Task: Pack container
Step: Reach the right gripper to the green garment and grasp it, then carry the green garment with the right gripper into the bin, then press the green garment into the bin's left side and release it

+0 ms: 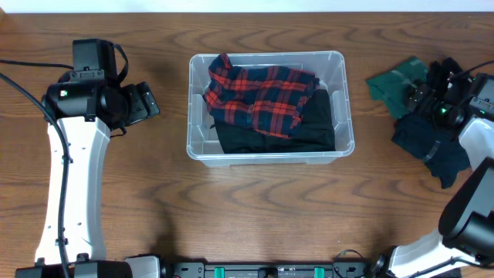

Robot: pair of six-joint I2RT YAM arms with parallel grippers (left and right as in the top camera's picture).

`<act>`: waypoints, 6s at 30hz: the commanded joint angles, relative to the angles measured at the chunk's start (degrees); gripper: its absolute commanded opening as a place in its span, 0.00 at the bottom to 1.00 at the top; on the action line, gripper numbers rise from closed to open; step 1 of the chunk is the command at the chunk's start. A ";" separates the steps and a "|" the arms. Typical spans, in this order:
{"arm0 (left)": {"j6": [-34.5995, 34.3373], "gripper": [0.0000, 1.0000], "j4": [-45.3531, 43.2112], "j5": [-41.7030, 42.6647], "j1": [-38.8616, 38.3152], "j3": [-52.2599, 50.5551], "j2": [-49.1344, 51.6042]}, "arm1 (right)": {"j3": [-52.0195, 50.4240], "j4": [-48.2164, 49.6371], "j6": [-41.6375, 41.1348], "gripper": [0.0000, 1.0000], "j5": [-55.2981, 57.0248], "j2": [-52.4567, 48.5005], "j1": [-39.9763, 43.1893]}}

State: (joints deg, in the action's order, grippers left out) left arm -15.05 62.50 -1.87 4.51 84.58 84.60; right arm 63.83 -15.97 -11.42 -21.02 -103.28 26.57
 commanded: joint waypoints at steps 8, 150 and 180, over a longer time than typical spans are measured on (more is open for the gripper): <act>-0.24 0.98 1.09 -0.26 0.31 0.63 0.39 | 0.92 6.67 -5.05 0.92 3.48 -5.84 0.37; -0.07 0.98 0.68 -0.26 0.31 -0.15 0.42 | 29.68 -3.41 11.80 0.00 12.22 1.90 -59.52; -0.04 0.98 0.92 -0.26 0.31 -0.15 0.42 | 29.70 -4.83 10.64 0.01 13.57 -21.55 -60.70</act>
State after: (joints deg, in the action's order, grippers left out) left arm -15.03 63.11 -1.87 4.51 84.58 84.60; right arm 93.69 -19.29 -0.78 -9.10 -122.43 -34.63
